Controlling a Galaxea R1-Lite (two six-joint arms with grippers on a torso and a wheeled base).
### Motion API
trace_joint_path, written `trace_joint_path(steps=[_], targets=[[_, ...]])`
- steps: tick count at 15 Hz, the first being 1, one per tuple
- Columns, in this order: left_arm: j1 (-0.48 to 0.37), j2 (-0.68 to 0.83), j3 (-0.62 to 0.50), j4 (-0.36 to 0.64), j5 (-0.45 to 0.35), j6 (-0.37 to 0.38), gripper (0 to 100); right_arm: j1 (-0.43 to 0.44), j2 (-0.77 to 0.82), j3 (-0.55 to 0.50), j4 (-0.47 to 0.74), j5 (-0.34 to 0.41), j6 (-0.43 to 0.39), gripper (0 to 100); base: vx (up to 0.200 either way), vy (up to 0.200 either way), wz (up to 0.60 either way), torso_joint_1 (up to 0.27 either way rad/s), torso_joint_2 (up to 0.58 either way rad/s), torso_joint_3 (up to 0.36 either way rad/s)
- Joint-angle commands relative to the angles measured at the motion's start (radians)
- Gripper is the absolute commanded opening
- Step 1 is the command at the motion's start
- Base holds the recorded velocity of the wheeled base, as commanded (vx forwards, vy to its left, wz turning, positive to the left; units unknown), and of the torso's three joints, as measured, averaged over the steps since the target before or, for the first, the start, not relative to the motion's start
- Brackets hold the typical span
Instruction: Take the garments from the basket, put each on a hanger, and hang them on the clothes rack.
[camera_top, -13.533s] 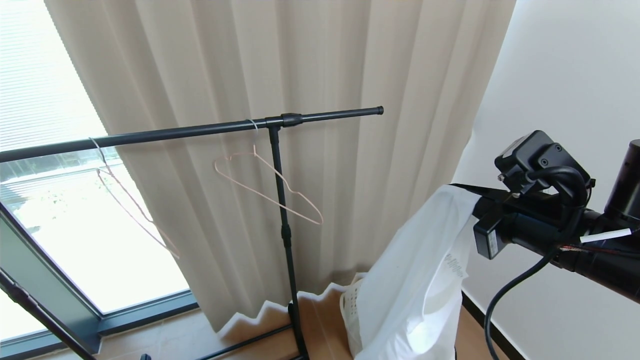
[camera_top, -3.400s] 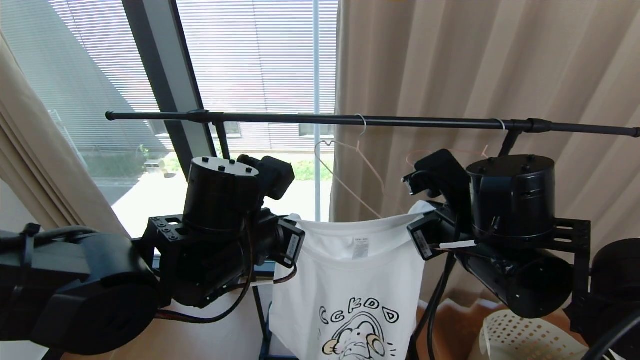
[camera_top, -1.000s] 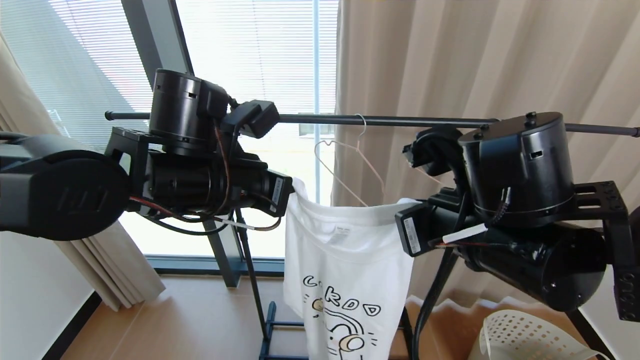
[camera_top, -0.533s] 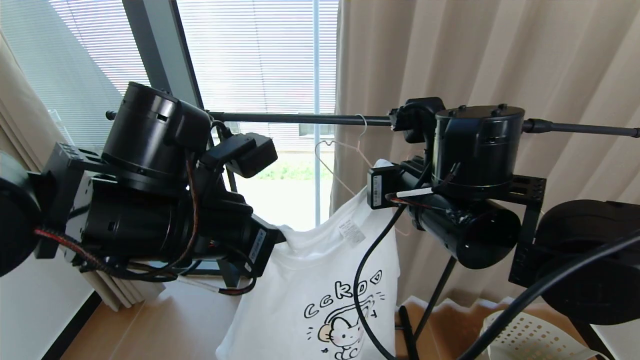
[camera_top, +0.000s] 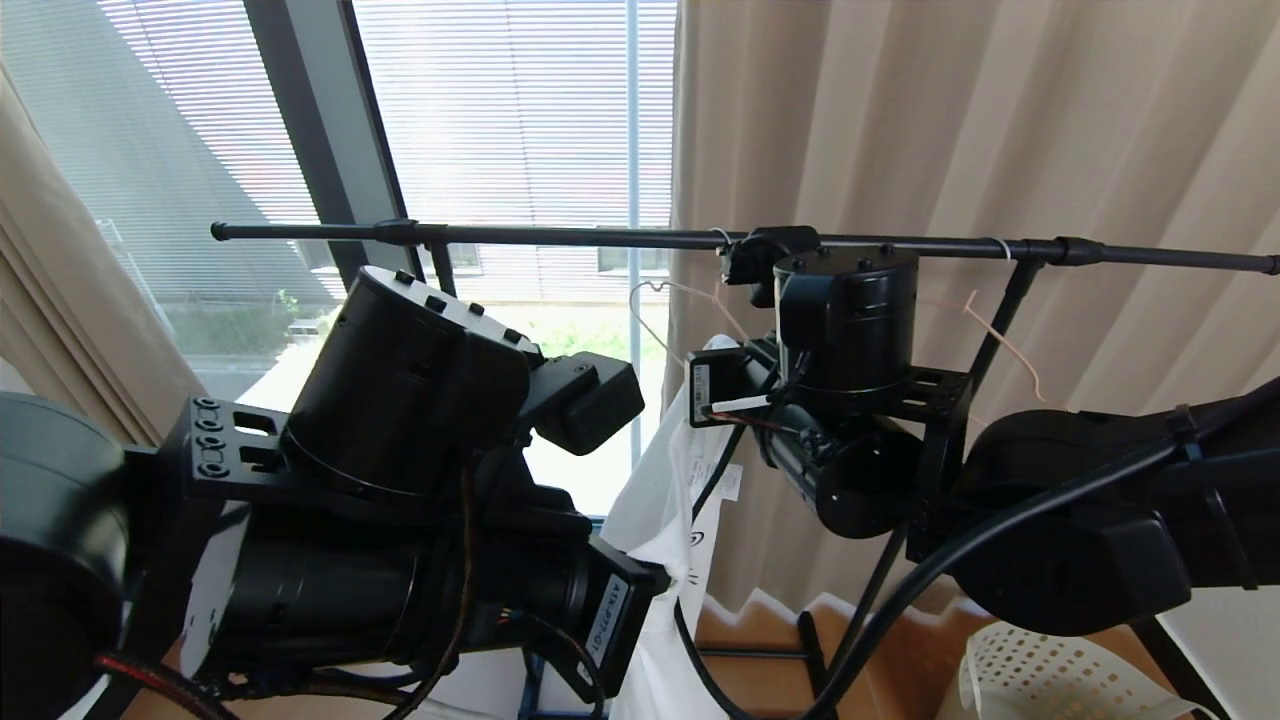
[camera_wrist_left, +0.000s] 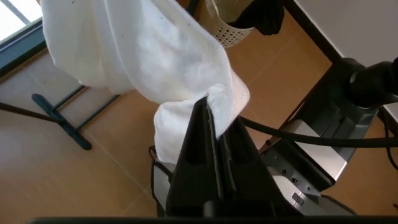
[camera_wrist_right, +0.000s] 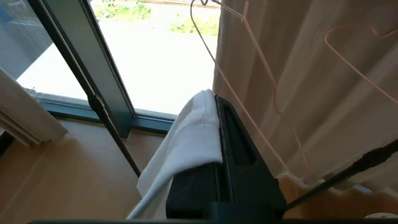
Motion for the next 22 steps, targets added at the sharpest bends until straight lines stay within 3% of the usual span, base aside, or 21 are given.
trace_joint_path(steps=[1, 5, 11, 13, 14, 16, 22], targets=[[-0.01, 0.03, -0.001, -0.015, -0.001, -0.012, 0, 0.002, 0.004, 0.001, -0.001, 0.0, -0.001, 0, 0.0, 0.0, 0.0, 0.0, 0.0, 0.0], [0.02, 0.009, 0.033, -0.015, 0.01, -0.018, 0, -0.003, -0.059, 0.037, 0.026, -0.003, -0.027, 0, 0.0, 0.0, 0.0, 0.0, 0.0, 0.0], [0.121, 0.029, 0.019, -0.056, 0.036, -0.004, 0, -0.109, -0.296, 0.179, 0.23, -0.002, -0.221, 0, 0.0, 0.0, 0.0, 0.0, 0.0, 0.0], [0.12, 0.035, 0.015, -0.061, 0.034, -0.001, 0, -0.109, -0.313, 0.194, 0.24, -0.002, -0.227, 0, 0.0, 0.0, 0.0, 0.0, 0.0, 0.0], [0.117, 0.033, 0.018, -0.061, 0.036, 0.022, 100, -0.109, -0.313, 0.197, 0.24, -0.002, -0.227, 0, 0.0, 0.0, 0.0, 0.0, 0.0, 0.0], [0.115, 0.032, 0.018, -0.061, 0.033, 0.033, 100, -0.123, -0.333, 0.212, 0.242, -0.003, -0.254, 0, 0.0, 0.0, 0.0, 0.0, 0.0, 0.0], [0.121, 0.09, 0.004, -0.064, 0.04, 0.037, 100, -0.248, -0.494, 0.343, 0.24, 0.021, -0.481, 0, 0.0, 0.0, 0.0, 0.0, 0.0, 0.0]])
